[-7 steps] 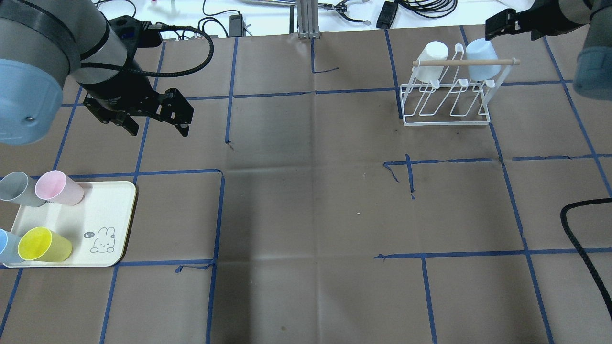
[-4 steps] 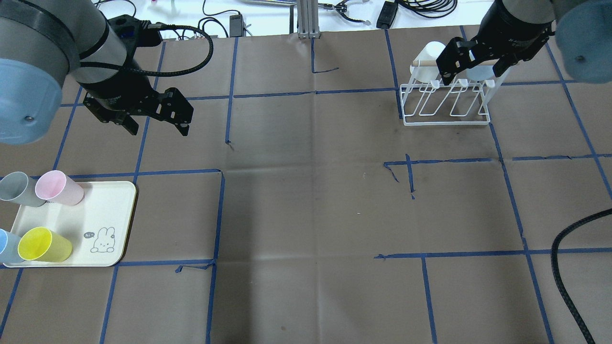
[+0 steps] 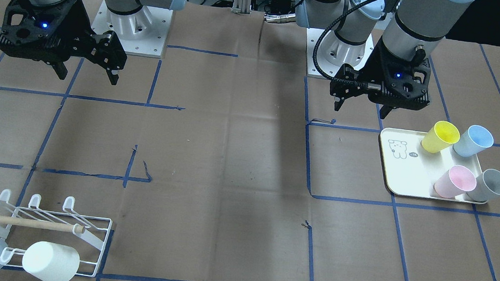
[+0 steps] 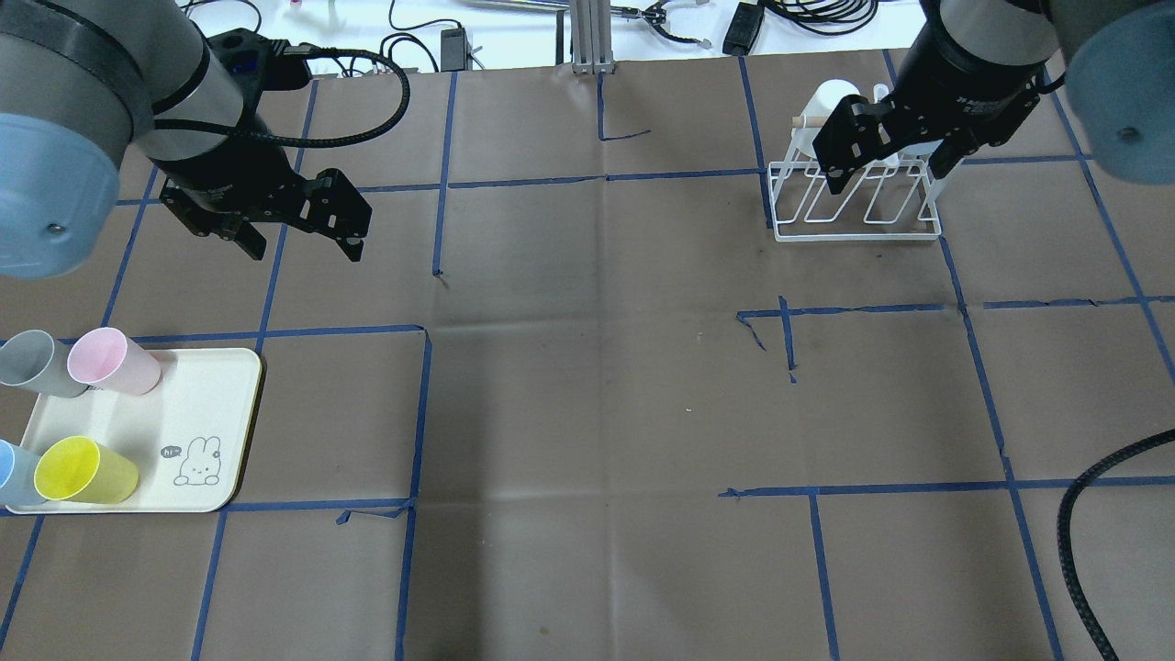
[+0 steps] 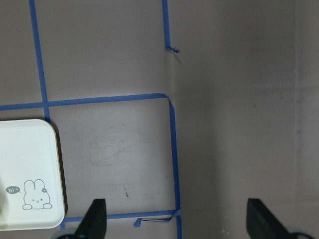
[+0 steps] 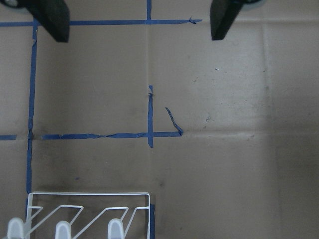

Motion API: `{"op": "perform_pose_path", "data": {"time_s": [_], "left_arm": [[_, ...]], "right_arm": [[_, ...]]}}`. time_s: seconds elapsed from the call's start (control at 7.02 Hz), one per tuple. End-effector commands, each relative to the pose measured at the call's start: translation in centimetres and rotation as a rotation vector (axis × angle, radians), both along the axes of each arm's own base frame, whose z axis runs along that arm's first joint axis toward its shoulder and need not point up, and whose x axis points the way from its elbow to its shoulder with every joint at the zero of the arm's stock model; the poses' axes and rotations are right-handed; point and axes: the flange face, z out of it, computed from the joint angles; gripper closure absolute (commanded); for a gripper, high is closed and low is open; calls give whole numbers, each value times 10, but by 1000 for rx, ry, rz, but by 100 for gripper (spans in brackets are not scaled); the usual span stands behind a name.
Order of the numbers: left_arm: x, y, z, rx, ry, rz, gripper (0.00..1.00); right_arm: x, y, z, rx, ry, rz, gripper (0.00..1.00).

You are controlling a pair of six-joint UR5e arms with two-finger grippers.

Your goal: Transfer IKEA cup to right arm and place on rack

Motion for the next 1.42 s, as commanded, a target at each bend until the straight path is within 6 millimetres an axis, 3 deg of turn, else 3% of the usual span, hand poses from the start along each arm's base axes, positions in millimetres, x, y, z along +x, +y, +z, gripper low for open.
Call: {"op": "perform_pose_path", "data": {"time_s": [0.0, 1.28], "left_arm": [[0, 0, 0, 1, 0, -1, 1], [0, 0, 0, 0, 0, 1, 1]], "right_arm": [[1, 3, 0, 8, -7, -129, 0], [21, 2, -20, 33, 10, -86, 0]]}}
